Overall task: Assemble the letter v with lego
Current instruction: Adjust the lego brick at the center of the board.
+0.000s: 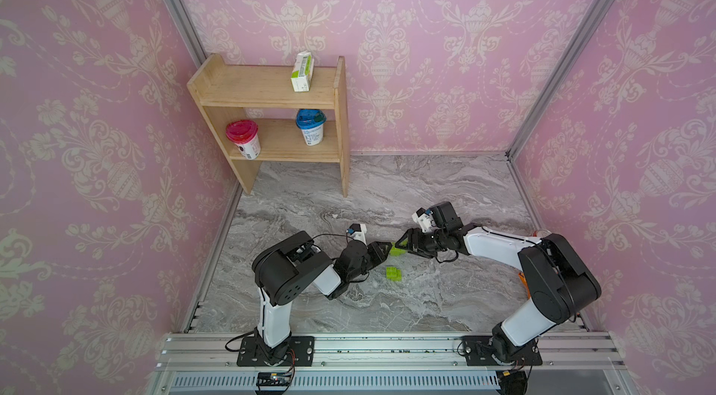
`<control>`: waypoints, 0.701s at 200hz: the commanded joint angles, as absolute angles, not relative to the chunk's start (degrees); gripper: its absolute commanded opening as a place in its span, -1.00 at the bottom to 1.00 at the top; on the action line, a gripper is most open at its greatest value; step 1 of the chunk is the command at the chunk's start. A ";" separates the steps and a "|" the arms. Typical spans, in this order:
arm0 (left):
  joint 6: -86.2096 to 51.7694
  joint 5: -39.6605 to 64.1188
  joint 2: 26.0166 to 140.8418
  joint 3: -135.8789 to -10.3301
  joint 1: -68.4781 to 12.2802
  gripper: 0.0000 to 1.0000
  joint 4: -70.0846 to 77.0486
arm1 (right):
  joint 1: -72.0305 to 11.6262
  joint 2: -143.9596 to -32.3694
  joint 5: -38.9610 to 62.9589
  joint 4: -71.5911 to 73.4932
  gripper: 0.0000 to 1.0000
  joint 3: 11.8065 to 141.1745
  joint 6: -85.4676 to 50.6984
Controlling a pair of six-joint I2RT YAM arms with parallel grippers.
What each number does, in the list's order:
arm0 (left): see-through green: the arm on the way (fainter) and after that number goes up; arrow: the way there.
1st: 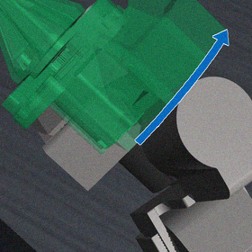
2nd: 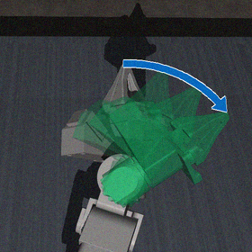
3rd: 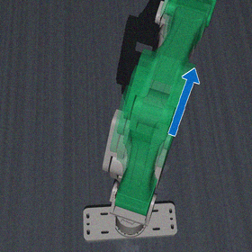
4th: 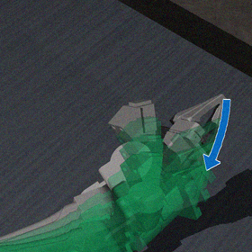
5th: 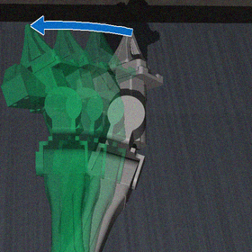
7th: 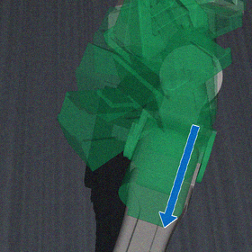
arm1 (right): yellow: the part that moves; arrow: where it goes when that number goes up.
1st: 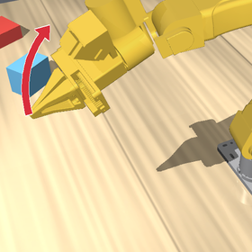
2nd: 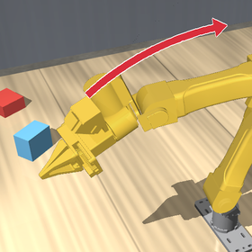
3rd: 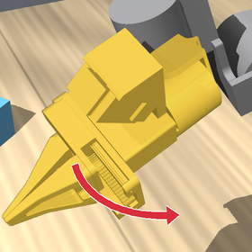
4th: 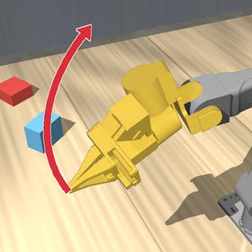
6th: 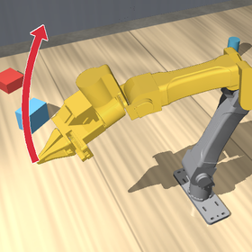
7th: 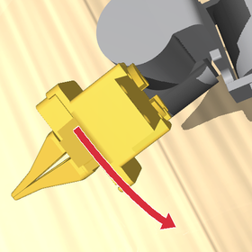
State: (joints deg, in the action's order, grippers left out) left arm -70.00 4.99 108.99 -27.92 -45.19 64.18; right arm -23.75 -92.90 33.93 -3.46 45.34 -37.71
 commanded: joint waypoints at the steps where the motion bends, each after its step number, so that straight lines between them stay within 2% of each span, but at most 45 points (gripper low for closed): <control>1: -70.04 3.62 110.56 -26.88 -45.56 -0.55 61.61 | -23.70 -93.91 34.81 -2.25 0.22 44.72 -38.34; 47: -69.89 3.69 110.42 -26.48 -45.73 -0.53 61.89 | -23.71 -94.58 34.50 -2.54 0.06 45.00 -37.77; 84: -69.61 3.60 110.24 -26.30 -45.87 -0.50 62.12 | -23.70 -94.49 33.47 -3.01 0.01 45.18 -37.29; 140: -69.44 3.72 110.13 -26.48 -45.90 -0.49 61.80 | -23.71 -94.09 32.96 -3.36 0.14 46.14 -37.00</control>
